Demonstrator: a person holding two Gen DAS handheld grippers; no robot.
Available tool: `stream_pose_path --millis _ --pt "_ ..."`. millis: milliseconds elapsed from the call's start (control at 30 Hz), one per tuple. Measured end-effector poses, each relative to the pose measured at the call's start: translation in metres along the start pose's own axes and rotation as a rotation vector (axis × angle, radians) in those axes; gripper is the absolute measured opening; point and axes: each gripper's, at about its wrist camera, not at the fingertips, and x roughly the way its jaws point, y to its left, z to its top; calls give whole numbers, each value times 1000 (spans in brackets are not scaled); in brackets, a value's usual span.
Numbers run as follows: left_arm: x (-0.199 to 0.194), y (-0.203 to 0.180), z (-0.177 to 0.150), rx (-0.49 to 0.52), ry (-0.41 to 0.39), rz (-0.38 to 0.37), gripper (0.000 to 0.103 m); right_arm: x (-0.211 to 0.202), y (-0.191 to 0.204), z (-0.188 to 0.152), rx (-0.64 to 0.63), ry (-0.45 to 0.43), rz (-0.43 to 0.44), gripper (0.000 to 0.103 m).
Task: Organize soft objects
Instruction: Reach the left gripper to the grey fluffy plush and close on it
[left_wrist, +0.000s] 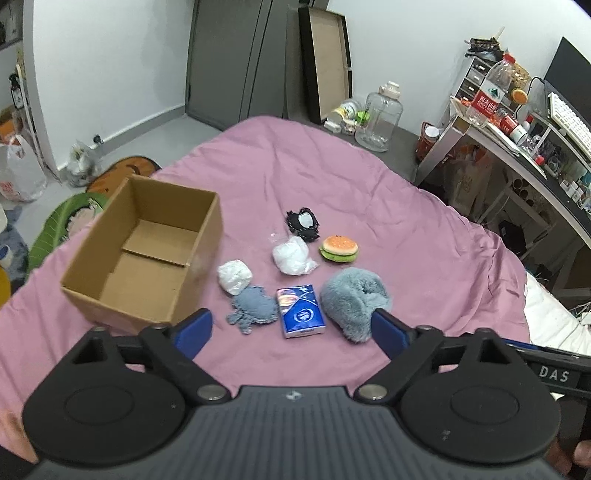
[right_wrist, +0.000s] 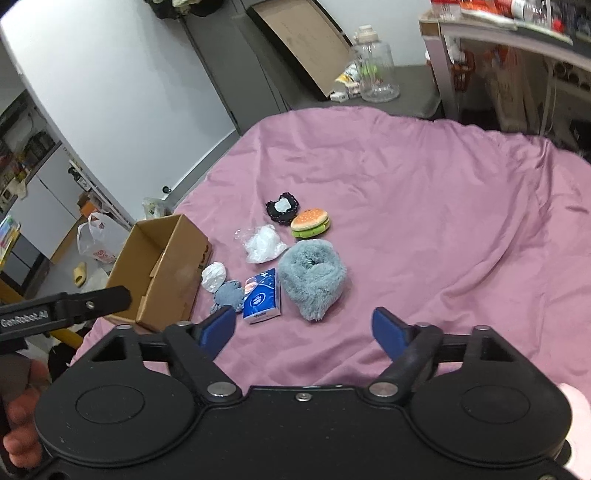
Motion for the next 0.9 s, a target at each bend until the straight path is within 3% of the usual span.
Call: stream_pose_path --millis 67,300,533,767,900 --pt "13 -2 4 -9 17 -13 77 10 -6 4 18 12 5 69" --pt "56 -11 17 -45 81 -44 62 40 -23 23 78 51 10 52" --pt "109 -22 30 -94 179 -82 55 71 -36 35 153 100 18 51" --pt "151 -31 35 -76 250 -101 54 107 -47 43 217 154 9 43" --pt "175 -31 33 -82 305 -108 44 127 -53 44 253 188 0 40"
